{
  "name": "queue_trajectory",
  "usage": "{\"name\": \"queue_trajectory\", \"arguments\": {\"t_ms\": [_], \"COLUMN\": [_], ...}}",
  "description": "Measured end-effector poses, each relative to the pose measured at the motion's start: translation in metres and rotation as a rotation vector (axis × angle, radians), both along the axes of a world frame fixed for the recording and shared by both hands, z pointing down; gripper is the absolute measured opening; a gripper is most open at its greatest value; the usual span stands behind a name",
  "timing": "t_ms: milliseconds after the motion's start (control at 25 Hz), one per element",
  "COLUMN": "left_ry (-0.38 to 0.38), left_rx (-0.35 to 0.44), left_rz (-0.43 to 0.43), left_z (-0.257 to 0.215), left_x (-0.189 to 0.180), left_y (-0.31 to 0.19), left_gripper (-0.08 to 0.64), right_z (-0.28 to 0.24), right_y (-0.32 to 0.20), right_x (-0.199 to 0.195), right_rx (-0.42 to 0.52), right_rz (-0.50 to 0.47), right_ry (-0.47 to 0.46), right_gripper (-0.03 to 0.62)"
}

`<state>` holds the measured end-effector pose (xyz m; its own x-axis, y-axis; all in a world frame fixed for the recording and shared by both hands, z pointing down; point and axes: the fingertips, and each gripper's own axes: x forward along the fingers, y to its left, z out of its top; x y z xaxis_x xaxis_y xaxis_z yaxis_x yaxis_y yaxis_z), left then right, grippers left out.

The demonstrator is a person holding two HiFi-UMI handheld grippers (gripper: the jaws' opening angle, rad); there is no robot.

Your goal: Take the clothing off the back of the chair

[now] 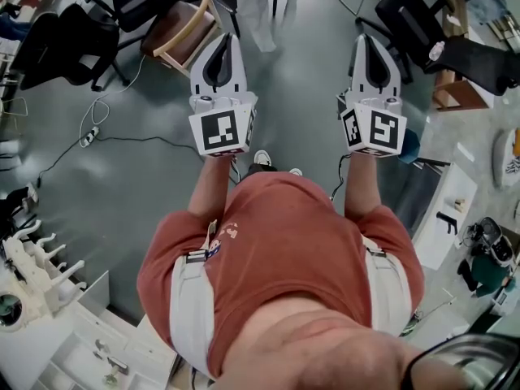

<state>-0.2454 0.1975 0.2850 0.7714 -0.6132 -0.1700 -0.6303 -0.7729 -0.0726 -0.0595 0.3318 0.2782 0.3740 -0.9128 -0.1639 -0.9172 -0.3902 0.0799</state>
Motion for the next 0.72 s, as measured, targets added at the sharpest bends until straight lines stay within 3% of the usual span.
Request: {"name": "queue_trajectory", "arguments": {"t_ms": [320,720], "left_ry": [0.011,-0.028], "left_rx": [-0.016,-0.035], "left_rz": [0.034,0.033], "left_z": [0.014,0.037], "left_x": [-0.006,0.037], "left_y": [-0.028,-0.065], "left_gripper": [0.014,0.015], "right_z": [0.016,0.038], "right_y": [-0.020,-0.060], "right_x": [-0.013,0.034], "right_rx": [-0.019,-0.024], "right_rz": [0.034,0.035], "right_ry": [-0.002,-0.044], "right_gripper": [0.026,0.026]}}
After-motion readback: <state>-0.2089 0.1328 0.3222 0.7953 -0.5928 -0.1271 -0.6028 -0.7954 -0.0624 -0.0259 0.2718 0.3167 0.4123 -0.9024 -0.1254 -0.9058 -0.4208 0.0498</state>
